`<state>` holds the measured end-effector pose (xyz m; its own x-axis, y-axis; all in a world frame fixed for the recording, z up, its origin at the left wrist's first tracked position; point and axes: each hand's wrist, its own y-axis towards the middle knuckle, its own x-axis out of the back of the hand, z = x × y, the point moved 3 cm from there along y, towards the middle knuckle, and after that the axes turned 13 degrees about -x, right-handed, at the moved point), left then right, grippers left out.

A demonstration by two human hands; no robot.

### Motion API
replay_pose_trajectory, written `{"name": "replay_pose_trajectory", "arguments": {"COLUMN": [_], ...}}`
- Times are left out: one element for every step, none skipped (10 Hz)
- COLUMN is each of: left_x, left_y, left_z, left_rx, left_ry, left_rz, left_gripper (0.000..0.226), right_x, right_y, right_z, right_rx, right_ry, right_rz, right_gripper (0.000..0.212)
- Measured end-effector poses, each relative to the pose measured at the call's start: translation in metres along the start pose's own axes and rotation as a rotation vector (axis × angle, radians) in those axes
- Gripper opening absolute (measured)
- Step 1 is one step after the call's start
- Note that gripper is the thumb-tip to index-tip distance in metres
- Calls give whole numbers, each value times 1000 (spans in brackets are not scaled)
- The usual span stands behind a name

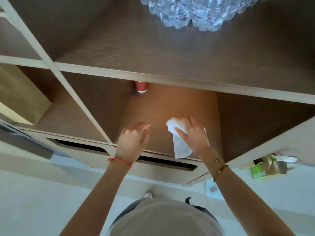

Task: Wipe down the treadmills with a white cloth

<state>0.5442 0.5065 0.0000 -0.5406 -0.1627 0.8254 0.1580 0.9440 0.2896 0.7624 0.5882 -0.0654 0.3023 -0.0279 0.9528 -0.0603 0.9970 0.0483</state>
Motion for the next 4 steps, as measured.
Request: {"name": "replay_pose_trajectory", "arguments": {"left_x": [-5,-10,-12,-13], "left_y": [11,18,22,25], "left_z": [9,16,19,23], "left_rx": [-14,-23,-58,-88], "left_ry": [-2,-25,-36,-47], "left_rz": [32,60,72,52], "left_gripper": [25,25,25,23], "right_x": [-20,-29,-17,2], "right_y": [5,4,-3,-9], "right_z": [-5,-7,0,3], "right_rx": [-17,-13,-36,-76], "right_ry": [-133,-136,-75,50], "right_rz": [96,120,89,-24], "right_gripper": [50,55,58,51]}}
